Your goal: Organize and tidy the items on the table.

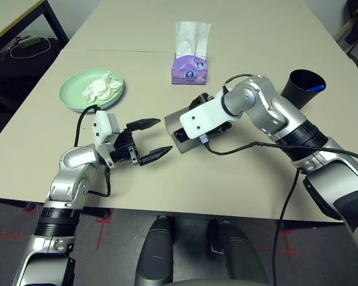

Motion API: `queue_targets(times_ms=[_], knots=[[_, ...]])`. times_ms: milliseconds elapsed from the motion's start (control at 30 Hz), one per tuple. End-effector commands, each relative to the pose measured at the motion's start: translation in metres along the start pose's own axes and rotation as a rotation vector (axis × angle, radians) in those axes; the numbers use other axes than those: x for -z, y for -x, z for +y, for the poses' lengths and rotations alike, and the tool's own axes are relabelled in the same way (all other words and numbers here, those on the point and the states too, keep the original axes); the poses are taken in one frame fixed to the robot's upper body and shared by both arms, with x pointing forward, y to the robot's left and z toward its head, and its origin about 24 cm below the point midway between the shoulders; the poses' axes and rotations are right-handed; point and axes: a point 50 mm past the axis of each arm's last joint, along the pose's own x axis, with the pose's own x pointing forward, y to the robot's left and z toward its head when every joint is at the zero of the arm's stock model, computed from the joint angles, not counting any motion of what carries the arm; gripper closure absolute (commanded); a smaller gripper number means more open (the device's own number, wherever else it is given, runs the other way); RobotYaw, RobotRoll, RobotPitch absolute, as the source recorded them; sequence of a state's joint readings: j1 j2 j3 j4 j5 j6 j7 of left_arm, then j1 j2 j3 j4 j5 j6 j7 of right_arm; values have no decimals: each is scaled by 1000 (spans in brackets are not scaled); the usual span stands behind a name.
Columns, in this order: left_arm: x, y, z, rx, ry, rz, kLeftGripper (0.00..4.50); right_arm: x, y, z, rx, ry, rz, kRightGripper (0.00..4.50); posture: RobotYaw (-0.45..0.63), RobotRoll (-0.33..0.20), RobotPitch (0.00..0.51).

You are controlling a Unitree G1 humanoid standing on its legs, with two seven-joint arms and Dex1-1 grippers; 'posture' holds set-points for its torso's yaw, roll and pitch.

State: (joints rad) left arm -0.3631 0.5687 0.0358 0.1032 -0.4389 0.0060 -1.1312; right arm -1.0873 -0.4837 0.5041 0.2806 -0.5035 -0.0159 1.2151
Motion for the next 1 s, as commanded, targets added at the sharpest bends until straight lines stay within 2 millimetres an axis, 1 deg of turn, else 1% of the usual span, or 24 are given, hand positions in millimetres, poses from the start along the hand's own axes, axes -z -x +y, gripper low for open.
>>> queue_targets(times_ms=[33, 167, 233, 300, 367, 400, 433, 500, 533, 600, 700, 767, 800, 933, 1000], knots=[[3, -1, 2, 30, -5, 24, 0, -1, 13, -5, 50, -37, -46, 29, 151, 0, 128], [3, -2, 5, 44, -9, 27, 0, 0, 20, -6, 99, -88, -76, 29, 141, 0, 127], [2, -3, 6, 44, -13, 28, 0, 1, 26, -6, 134, -177, -144, 29, 140, 0, 126], [2, -2, 8, 41, -15, 32, 0, 4, 31, -1, 159, -279, -237, 29, 138, 0, 127], [2, 0, 9, 39, -16, 35, 0, 7, 34, 3, 187, -355, -276, 29, 138, 0, 127], [2, 0, 10, 36, -16, 36, 0, 7, 35, 7, 210, -393, -345, 29, 137, 0, 127], [3, 0, 10, 34, -15, 36, 0, 11, 37, 14, 268, -500, -405, 29, 130, 0, 128], [4, -1, 11, 32, -13, 37, 0, 14, 38, 33, 291, -682, -516, 29, 121, 0, 130], [5, -1, 11, 31, -12, 39, 0, 16, 36, 41, 315, -788, -553, 29, 114, 0, 129], [6, 0, 12, 32, -18, 43, 0, 17, 31, 61, 323, -929, -596, 29, 103, 0, 130], [6, -2, 15, 24, -18, 39, 0, 15, 28, 79, 365, -1026, -661, 29, 91, 0, 131], [6, -1, 18, 19, -20, 39, 0, 20, 25, 87, 458, -1137, -697, 29, 85, 0, 132], [7, -1, 19, 18, -21, 41, 0, 21, 23, 92, 468, -1130, -704, 29, 84, 0, 133], [7, -3, 19, 16, -27, 39, 0, 37, 17, 107, 568, -1113, -677, 29, 92, 0, 133], [7, -4, 19, 11, -30, 35, 0, 48, 16, 116, 598, -1103, -667, 29, 104, 0, 133]])
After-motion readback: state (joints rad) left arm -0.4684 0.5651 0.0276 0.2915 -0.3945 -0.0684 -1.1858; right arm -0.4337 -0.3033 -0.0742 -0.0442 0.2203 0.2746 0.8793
